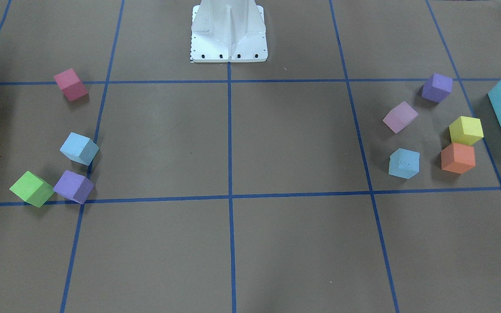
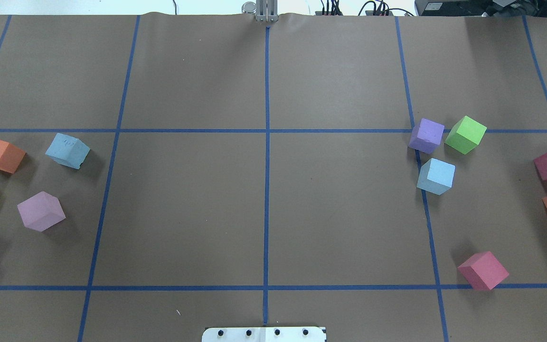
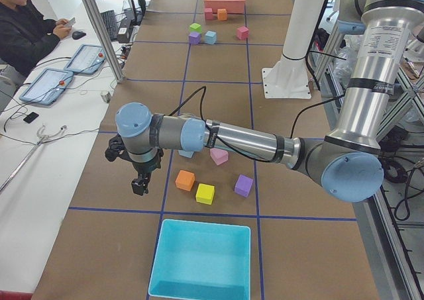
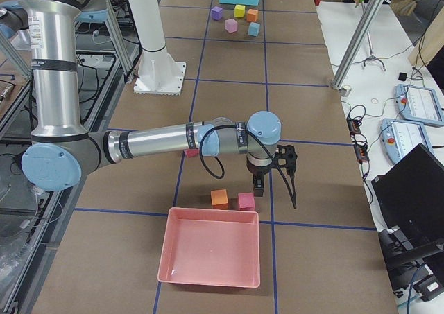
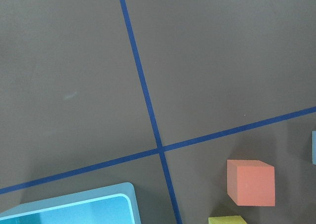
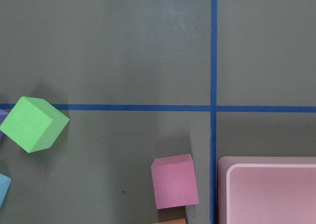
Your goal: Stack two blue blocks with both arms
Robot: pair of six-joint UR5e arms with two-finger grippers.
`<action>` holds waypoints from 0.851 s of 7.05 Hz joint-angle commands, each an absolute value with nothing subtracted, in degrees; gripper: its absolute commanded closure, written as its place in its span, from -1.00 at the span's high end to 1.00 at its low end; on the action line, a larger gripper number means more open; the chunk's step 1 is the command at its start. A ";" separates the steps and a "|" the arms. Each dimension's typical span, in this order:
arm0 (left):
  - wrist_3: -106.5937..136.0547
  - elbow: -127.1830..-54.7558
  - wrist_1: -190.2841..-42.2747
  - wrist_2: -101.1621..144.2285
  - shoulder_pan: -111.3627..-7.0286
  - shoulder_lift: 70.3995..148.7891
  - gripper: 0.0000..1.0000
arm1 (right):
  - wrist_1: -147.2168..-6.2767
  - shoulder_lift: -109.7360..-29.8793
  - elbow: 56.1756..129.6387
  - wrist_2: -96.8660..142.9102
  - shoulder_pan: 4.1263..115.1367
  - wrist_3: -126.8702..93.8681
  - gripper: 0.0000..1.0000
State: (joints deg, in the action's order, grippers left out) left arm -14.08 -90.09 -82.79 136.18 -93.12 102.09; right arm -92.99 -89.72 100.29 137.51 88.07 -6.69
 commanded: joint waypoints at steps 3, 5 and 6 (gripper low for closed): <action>-14.15 -93.07 -82.44 133.24 -93.16 102.13 1.00 | -70.26 -88.77 92.69 137.19 87.72 -6.68 1.00; -13.98 -93.34 -82.18 133.33 -93.16 102.13 1.00 | -71.78 -87.55 94.12 136.58 80.81 -7.20 1.00; -9.80 -93.95 -82.26 133.33 -92.99 102.22 1.00 | -81.29 -85.62 100.40 136.67 78.25 -10.86 1.00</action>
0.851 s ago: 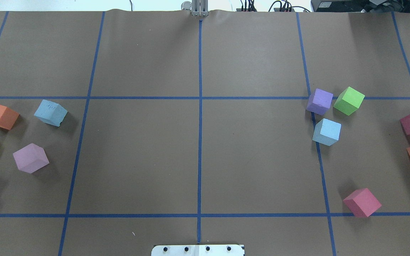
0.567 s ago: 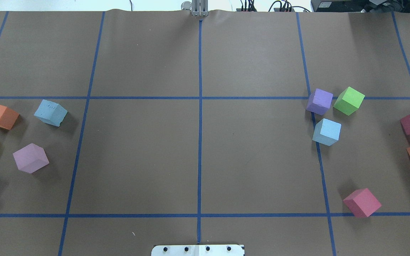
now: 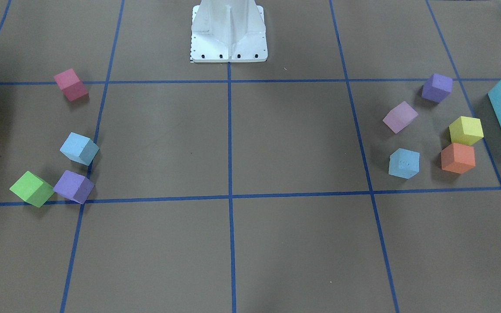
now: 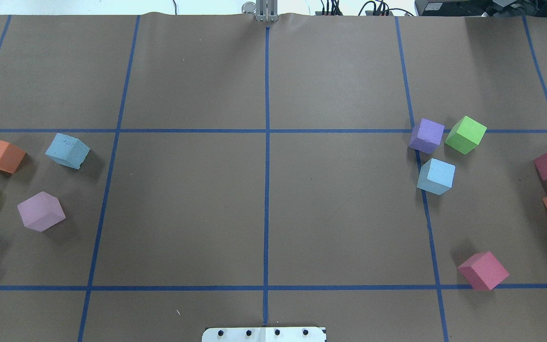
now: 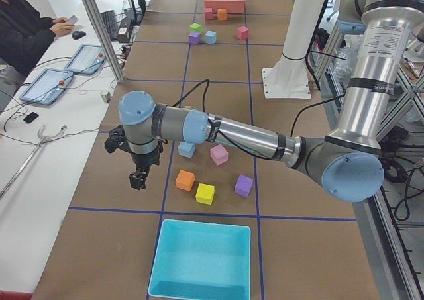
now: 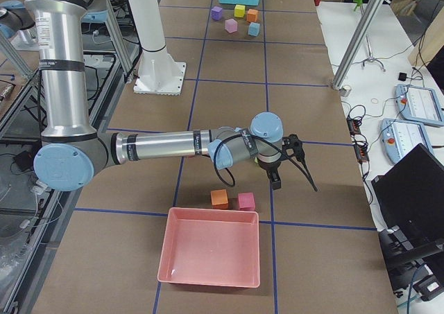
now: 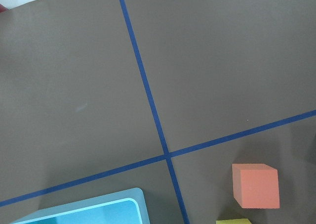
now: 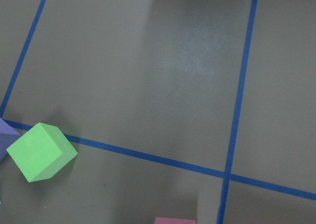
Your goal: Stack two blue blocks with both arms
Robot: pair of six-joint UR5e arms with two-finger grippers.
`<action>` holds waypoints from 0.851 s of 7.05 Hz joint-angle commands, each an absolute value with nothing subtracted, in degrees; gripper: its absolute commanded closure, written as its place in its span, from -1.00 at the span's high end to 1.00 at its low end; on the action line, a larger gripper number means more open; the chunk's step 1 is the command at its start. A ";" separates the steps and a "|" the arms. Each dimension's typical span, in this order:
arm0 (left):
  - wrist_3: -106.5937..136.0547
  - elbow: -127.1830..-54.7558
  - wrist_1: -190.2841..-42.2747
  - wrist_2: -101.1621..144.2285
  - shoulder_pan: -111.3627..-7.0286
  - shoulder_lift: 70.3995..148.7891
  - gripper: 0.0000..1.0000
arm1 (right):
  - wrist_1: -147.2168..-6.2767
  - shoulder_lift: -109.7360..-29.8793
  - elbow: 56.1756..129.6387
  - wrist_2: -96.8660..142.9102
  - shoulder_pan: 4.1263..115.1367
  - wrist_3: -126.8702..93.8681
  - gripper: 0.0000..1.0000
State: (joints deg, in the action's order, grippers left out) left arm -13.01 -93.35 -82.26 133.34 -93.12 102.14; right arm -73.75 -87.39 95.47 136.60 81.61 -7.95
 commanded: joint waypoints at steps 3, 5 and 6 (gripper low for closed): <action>3.03 -96.68 -82.61 133.77 -86.51 102.39 1.00 | -88.33 -85.52 111.60 135.89 69.99 -25.32 1.00; 5.70 -97.03 -82.97 133.86 -83.07 102.83 1.00 | -87.55 -83.50 112.15 130.99 62.79 -45.52 1.00; 7.98 -97.38 -83.58 133.51 -81.06 102.92 1.00 | -82.32 -84.11 111.63 126.43 59.53 -52.75 0.99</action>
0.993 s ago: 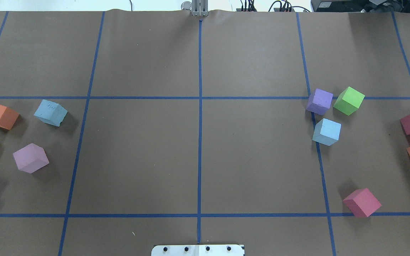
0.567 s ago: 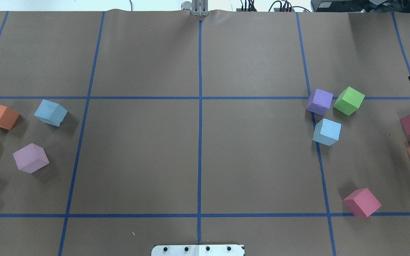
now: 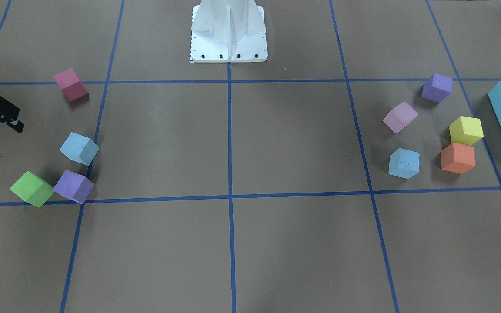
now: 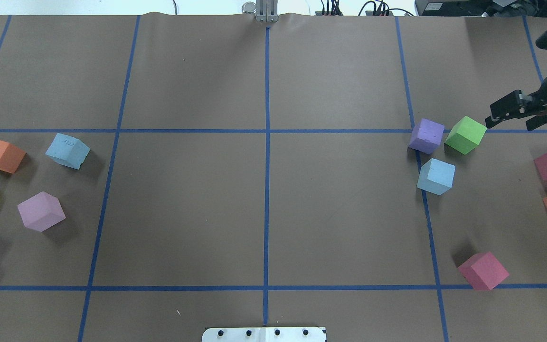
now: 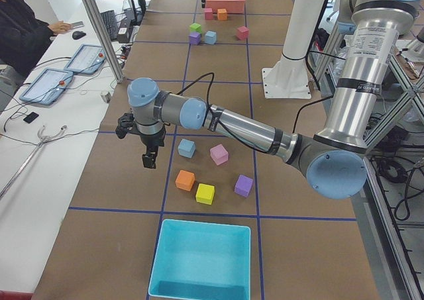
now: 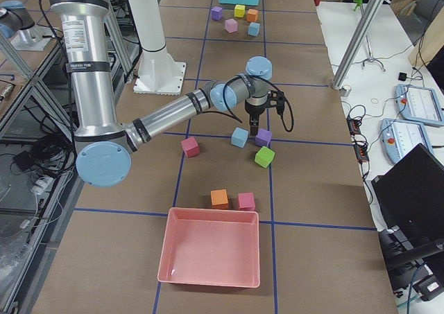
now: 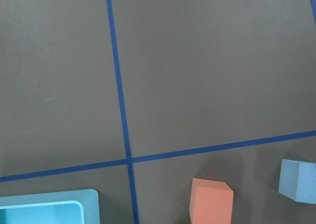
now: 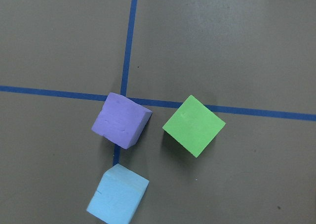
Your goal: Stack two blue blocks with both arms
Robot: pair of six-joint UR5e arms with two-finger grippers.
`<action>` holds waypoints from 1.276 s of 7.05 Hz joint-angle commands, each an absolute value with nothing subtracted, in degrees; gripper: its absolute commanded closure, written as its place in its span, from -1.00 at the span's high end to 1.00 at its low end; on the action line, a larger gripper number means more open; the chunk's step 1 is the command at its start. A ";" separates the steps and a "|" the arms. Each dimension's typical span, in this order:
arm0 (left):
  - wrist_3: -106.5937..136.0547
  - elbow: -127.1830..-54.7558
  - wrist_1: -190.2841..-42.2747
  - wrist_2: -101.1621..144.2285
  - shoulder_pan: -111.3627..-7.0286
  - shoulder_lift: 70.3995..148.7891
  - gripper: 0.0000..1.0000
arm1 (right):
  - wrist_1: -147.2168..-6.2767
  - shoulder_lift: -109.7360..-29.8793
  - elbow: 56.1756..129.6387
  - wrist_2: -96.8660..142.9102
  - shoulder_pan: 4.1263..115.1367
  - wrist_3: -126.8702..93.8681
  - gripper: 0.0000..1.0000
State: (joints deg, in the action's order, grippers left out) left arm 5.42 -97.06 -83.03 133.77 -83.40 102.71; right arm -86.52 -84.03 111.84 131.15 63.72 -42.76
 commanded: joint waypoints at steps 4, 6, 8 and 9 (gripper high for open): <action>26.25 -99.93 -91.91 131.24 -67.28 103.09 1.00 | -81.39 -85.08 110.04 120.61 53.90 -60.63 0.98; 27.69 -99.06 -94.13 128.94 -64.69 103.10 1.00 | -81.30 -84.12 109.78 118.75 50.73 -66.85 0.97; 27.86 -97.57 -94.13 128.50 -63.02 104.58 1.00 | -81.21 -83.94 109.69 117.77 48.70 -69.78 0.97; 28.04 -97.12 -94.22 128.24 -63.02 104.94 1.00 | -80.95 -83.94 108.82 117.77 48.26 -69.70 0.97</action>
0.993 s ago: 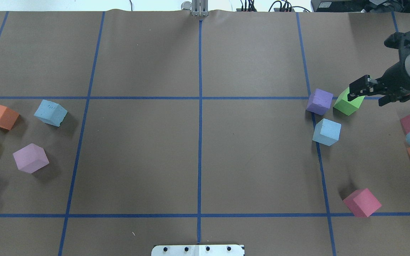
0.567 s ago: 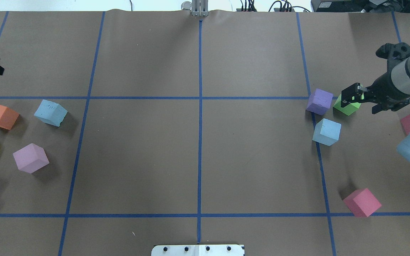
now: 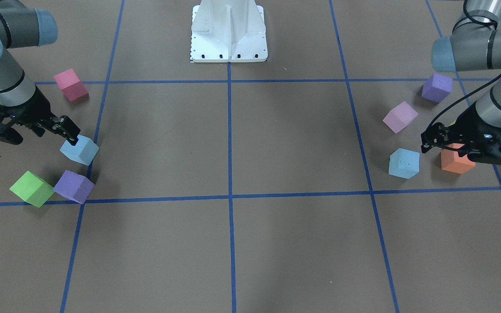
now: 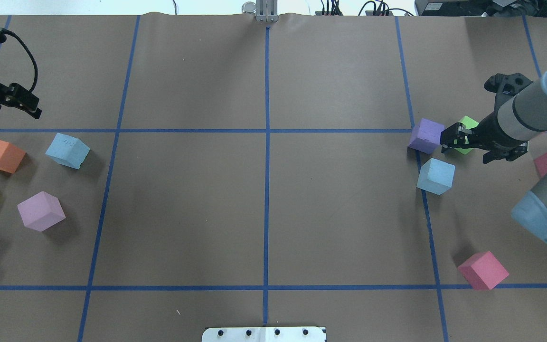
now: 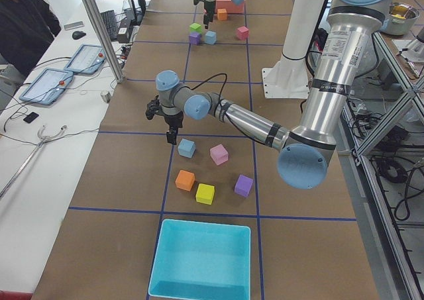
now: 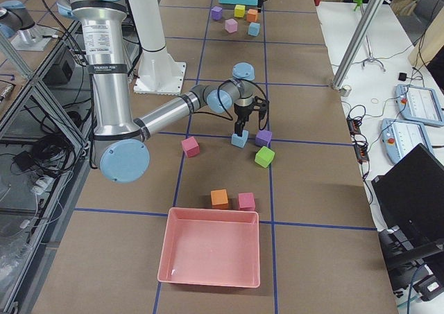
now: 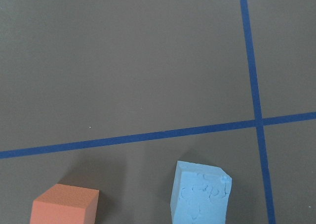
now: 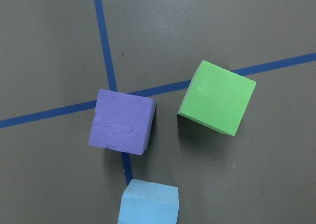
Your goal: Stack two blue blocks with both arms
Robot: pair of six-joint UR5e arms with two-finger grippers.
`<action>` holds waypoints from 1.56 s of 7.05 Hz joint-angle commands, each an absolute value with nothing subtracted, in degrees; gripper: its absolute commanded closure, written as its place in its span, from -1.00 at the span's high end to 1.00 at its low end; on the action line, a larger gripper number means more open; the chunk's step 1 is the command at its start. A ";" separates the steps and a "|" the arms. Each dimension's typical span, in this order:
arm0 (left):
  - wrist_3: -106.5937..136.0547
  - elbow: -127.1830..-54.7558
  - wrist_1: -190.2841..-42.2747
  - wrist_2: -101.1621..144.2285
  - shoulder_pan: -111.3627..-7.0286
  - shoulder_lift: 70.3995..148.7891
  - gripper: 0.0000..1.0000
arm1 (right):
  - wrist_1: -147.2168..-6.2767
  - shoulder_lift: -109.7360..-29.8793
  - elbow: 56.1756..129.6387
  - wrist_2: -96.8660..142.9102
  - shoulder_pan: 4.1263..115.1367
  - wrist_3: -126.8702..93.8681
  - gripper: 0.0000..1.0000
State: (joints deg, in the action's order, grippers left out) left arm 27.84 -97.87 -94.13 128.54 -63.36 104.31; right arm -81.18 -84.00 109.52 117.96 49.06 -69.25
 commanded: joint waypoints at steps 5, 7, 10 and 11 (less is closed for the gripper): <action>28.30 -93.36 -97.62 128.15 -61.45 105.38 1.00 | -80.24 -80.77 105.03 117.60 46.32 -68.99 0.93; 32.06 -88.80 -104.99 125.44 -57.76 105.55 1.00 | -80.24 -80.86 105.03 117.60 46.23 -68.99 0.93; 33.22 -88.15 -106.17 125.42 -57.74 106.17 0.99 | -80.24 -81.38 104.94 117.60 46.32 -68.91 0.93; 33.31 -88.15 -106.17 125.51 -57.74 106.17 0.99 | -80.24 -81.21 104.42 117.51 46.32 -68.91 0.93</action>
State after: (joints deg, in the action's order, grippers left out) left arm 33.19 -88.22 -106.06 125.50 -57.79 106.13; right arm -80.24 -81.17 104.83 117.58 46.30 -68.94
